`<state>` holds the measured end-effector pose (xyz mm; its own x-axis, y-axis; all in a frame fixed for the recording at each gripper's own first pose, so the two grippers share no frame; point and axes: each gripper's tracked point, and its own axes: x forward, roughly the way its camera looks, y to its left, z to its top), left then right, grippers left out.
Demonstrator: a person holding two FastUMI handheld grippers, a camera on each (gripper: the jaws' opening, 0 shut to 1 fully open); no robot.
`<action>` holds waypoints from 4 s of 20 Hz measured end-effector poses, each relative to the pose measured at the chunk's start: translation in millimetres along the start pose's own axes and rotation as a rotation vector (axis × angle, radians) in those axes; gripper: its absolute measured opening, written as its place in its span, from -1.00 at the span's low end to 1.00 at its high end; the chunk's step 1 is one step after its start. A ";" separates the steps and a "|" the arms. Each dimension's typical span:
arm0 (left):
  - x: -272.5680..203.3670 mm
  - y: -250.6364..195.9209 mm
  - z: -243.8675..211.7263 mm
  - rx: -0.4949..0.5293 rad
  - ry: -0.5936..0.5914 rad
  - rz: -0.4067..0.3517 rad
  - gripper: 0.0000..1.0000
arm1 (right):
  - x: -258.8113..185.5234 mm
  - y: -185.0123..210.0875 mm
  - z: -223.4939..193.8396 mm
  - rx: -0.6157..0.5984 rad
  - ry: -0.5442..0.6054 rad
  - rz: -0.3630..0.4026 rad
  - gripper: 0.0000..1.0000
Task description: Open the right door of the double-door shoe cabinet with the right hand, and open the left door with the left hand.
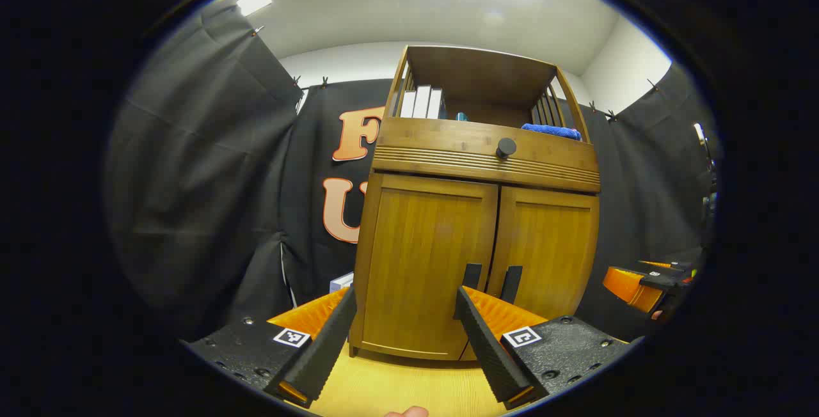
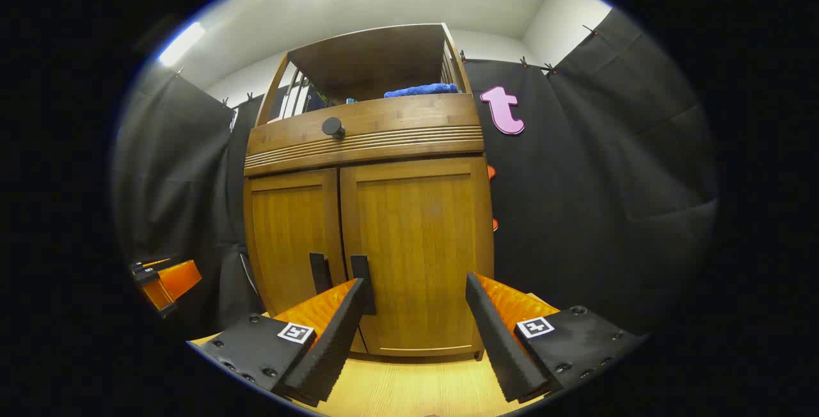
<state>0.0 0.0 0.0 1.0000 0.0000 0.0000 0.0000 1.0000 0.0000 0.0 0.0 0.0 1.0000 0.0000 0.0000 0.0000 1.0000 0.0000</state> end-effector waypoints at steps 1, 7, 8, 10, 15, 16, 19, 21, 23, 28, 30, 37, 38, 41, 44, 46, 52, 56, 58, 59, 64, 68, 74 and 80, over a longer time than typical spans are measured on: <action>0.3 -0.1 -1.0 0.003 0.002 0.001 0.83 | 0.9 -0.3 -0.2 0.001 0.003 0.001 0.99; 5.5 -6.2 -0.4 0.016 0.000 -0.007 0.89 | -1.5 -9.5 -0.7 0.015 0.005 -0.018 0.99; 6.5 -7.3 0.3 0.017 -0.001 -0.010 0.83 | -2.0 -11.7 -1.8 0.020 0.010 -0.021 0.99; 5.8 -12.3 1.6 0.006 -0.006 -0.023 0.83 | -1.5 -12.6 -2.1 0.030 0.013 -0.027 0.99; 6.6 -14.3 5.2 0.020 -0.021 -0.028 0.83 | -1.4 -17.5 -2.2 0.038 0.005 -0.046 0.99; 6.8 -14.0 5.3 0.017 -0.021 -0.027 0.89 | -2.3 -17.5 -0.9 0.038 0.002 -0.046 0.99; 4.1 -11.5 2.7 0.015 -0.013 -0.018 0.89 | -4.1 -16.5 3.2 0.038 -0.014 -0.044 0.86; 3.4 -10.3 1.3 0.002 -0.009 -0.018 0.89 | -5.4 -11.1 3.5 0.044 -0.014 -0.030 0.86; 4.3 -8.4 -0.4 -0.003 -0.004 -0.013 0.83 | -8.6 0.5 0.5 0.039 -0.003 0.012 0.95; 2.1 2.7 3.0 0.011 -0.017 0.017 0.83 | -4.9 5.0 2.3 0.019 -0.002 0.024 1.00; 1.8 4.2 2.4 0.005 -0.015 0.019 0.83 | -1.5 3.4 6.1 0.016 -0.010 0.027 0.95; 1.8 9.4 7.5 0.017 -0.032 0.023 0.83 | 40.1 1.0 9.5 -0.036 -0.011 0.016 0.95; 1.4 11.3 7.5 0.019 -0.031 0.026 0.83 | 48.0 4.4 9.7 -0.042 -0.008 0.022 0.89; 1.2 17.7 6.6 0.025 -0.022 0.034 0.83 | 69.6 20.1 7.6 -0.061 -0.005 0.047 0.95; -1.1 24.7 4.1 0.029 -0.009 0.047 0.83 | 95.2 44.8 -5.2 -0.075 0.028 0.104 0.95; -3.3 27.9 1.9 0.023 -0.003 0.054 0.83 | 112.9 63.3 -16.4 -0.069 0.053 0.149 0.77; -5.5 49.9 5.6 0.067 -0.004 0.110 0.89 | 153.2 97.0 -51.1 -0.005 0.153 0.173 0.93; -10.3 60.6 12.6 0.052 -0.027 0.136 0.83 | 173.5 92.8 -61.4 -0.072 0.145 0.114 0.83; -11.1 65.2 10.5 0.039 -0.027 0.140 0.89 | 182.2 93.5 -66.5 -0.084 0.143 0.095 0.82; -10.9 68.5 8.6 0.033 -0.020 0.144 0.89 | 186.7 91.7 -69.0 -0.093 0.143 0.081 0.82; -12.4 90.4 6.8 0.015 -0.020 0.192 0.83 | 201.2 95.5 -97.7 -0.043 0.207 0.072 0.83; -12.6 106.0 2.1 0.035 -0.014 0.224 0.89 | 201.4 95.2 -92.1 -0.110 0.160 0.056 0.90; -8.2 111.1 -1.2 0.025 -0.012 0.227 0.83 | 203.2 97.7 -93.0 -0.107 0.149 0.049 0.69; -9.2 108.0 -3.4 0.013 -0.005 0.217 0.89 | 201.9 89.8 -92.2 -0.008 0.184 0.121 -0.20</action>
<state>-9.2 108.0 -3.4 0.9766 0.2151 0.0067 -0.2152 0.9765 0.0123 201.9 89.8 -92.2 0.9759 0.1189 -0.1831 -0.1204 0.9927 0.0030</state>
